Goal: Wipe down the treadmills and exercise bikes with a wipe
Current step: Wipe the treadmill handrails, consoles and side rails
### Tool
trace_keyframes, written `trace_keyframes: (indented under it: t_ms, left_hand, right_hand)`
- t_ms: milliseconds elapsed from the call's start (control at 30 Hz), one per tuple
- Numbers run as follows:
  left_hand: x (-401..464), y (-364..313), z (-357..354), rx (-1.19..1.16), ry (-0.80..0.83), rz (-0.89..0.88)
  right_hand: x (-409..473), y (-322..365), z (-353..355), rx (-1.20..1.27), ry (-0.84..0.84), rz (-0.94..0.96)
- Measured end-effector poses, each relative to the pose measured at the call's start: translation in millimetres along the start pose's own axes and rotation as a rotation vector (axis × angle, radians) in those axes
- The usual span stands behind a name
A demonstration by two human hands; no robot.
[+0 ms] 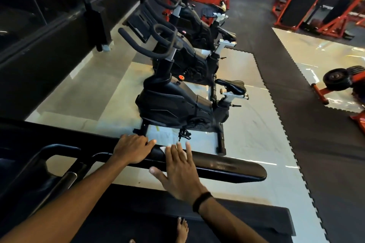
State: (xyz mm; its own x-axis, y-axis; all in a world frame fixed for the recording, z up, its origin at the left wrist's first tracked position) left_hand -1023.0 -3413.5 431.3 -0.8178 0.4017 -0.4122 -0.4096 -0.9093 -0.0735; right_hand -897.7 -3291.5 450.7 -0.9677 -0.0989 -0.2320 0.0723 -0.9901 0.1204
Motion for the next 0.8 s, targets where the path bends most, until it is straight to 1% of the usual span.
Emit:
trace_keyframes:
  t_ms: [67, 133, 200, 233, 300, 367, 433, 500, 533, 600, 700, 733, 800]
  left_hand:
    - [1, 1, -1, -0.005, 0.013, -0.001]
    - [1, 2, -2, -0.028, 0.017, 0.001]
    - [2, 3, -1, -0.055, -0.025, 0.009]
    - [1, 3, 0, -0.067, -0.05, 0.012]
    - [-2, 2, 2, -0.089, -0.086, 0.008]
    - [-4, -5, 4, -0.156, -0.084, -0.001]
    - [-4, -23, 11, -0.255, -0.091, -0.027]
    - [-2, -49, 13, -0.321, -0.094, -0.07]
    - [0, -64, 9, -0.309, -0.083, -0.096]
    - [-1, -84, 0, -0.215, -0.064, -0.148]
    - [4, -82, -4, -0.203, -0.06, -0.131]
    - [6, -79, -4, -0.205, -0.068, -0.121]
    - [7, -79, -5, -0.194, -0.064, -0.118]
  right_hand:
    - [22, -6, 3, 0.006, 0.033, -0.024]
    - [35, -25, 3, 0.09, 0.122, -0.083]
    - [34, -54, 4, 0.203, 0.185, -0.154]
    - [26, -68, 4, 0.226, 0.187, -0.175]
    - [4, -93, 4, 0.208, 0.14, -0.217]
    - [-22, -109, -2, 0.114, 0.008, -0.244]
    - [-49, -109, -12, 0.052, -0.094, -0.266]
    - [-72, -93, -24, 0.061, -0.143, -0.283]
    - [-79, -83, -29, 0.063, -0.146, -0.28]
    - [-81, -60, -32, 0.041, -0.164, -0.234]
    - [-64, -40, -26, 0.046, -0.232, -0.133]
    - [-56, -38, -21, 0.1, -0.232, -0.105]
    - [-38, -39, -10, 0.182, -0.148, -0.059]
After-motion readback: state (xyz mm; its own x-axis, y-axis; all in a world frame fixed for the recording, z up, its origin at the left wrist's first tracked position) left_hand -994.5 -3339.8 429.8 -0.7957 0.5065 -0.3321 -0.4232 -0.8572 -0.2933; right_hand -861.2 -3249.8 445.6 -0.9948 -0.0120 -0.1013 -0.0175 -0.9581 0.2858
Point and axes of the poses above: each hand's wrist, its own x-axis towards the middle knuckle, its own z-axis out of the back of the hand, y = z × x, the point moved 5 cm from there along x, towards the middle knuckle, and after that the axes turned 10 degrees about y, right-handed, at the moved point
